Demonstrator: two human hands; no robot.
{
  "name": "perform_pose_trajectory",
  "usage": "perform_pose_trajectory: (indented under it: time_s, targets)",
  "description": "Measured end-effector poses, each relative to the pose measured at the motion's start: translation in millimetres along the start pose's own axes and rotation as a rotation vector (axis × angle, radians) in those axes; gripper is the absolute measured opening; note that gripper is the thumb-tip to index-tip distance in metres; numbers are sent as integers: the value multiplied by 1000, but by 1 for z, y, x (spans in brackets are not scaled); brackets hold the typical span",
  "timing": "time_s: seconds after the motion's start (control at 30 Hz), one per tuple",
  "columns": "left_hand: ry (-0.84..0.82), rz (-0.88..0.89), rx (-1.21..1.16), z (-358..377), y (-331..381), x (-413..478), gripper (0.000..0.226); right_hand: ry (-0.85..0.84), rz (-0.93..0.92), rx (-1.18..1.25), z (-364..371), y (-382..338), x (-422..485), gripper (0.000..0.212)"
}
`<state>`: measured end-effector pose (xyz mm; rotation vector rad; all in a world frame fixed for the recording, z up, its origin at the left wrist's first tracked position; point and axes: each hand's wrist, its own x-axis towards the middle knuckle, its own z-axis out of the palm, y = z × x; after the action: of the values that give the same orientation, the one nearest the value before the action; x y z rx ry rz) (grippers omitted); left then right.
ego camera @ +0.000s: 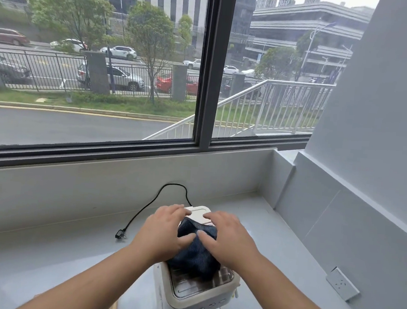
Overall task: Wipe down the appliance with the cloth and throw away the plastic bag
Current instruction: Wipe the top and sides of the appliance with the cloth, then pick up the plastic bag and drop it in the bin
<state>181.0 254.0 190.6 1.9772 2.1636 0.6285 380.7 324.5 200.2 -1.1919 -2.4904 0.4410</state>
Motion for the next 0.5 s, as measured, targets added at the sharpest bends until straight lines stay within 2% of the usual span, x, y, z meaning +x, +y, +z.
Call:
perform_pose_trajectory:
  time_s: [0.17, 0.5]
  targets:
    - [-23, 61, 46, -4, 7, 12, 78, 26, 39, -39, -8, 9, -5, 66]
    - [-79, 129, 88, 18, 51, 46, 87, 19, 151, -34, -31, 59, -21, 73]
